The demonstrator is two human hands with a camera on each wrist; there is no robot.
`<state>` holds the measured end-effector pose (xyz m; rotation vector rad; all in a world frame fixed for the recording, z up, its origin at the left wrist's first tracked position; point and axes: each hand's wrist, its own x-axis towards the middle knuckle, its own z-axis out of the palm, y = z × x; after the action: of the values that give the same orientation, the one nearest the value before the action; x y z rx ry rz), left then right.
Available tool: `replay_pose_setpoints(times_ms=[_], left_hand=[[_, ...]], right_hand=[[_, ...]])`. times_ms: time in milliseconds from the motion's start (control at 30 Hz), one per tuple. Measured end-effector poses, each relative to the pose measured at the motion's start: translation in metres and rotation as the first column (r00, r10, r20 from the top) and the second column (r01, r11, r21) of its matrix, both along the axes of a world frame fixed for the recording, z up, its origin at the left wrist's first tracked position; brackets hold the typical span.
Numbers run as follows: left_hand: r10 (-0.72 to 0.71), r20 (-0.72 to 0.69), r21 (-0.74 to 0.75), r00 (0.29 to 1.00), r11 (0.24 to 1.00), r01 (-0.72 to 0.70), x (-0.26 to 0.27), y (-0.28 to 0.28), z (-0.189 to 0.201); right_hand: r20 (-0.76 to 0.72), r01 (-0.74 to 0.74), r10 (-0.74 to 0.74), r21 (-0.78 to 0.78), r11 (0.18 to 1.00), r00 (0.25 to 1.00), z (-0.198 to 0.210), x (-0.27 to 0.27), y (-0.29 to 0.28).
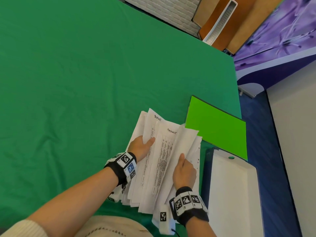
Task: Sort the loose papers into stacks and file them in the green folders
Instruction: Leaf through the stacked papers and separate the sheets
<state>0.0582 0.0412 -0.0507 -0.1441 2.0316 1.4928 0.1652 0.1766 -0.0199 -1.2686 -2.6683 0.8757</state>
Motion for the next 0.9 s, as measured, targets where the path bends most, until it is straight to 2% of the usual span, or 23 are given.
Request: replay_pose_setpoints(times_ms=[100,233,367,500,600,733,833,900], left_hand=[[0.018,0.024,0.006,1.000,1.000,-0.018,0.001,0.002,0.001],[-0.027,0.016,0.031,1.000,0.999,0.027,0.005,0.006,0.003],[-0.065,0.035,-0.058,0.997,0.996,0.067,0.008,0.011,-0.002],[0.056,0.001,-0.106,0.998,0.993,-0.056,0.010,0.014,0.002],[0.057,0.041,0.020,0.998,0.998,-0.058,0.015,0.016,0.005],[-0.102,0.103,0.268,0.989,0.961,0.071,0.021,0.016,0.014],[-0.238,0.272,0.437,0.932,0.894,0.100,0.022,0.018,0.022],[-0.285,0.369,0.462,0.885,0.882,0.091,0.022,0.019,0.027]], right_hand=[[-0.015,0.031,-0.032,-0.038,0.999,0.999,0.002,0.000,-0.001],[-0.016,0.025,-0.027,-0.122,0.992,1.000,0.007,-0.001,-0.005],[-0.001,0.002,-0.002,-0.152,0.988,1.000,0.010,-0.002,-0.010],[0.030,-0.040,0.045,-0.133,0.990,0.999,0.006,-0.001,-0.009],[0.100,-0.107,0.117,-0.102,0.989,0.988,0.001,-0.001,-0.010],[0.085,-0.161,0.177,-0.171,0.972,0.980,0.000,-0.002,-0.015],[0.021,-0.203,0.213,-0.232,0.951,0.977,0.004,-0.004,-0.020],[-0.001,-0.191,0.199,-0.291,0.938,0.980,0.005,-0.005,-0.021]])
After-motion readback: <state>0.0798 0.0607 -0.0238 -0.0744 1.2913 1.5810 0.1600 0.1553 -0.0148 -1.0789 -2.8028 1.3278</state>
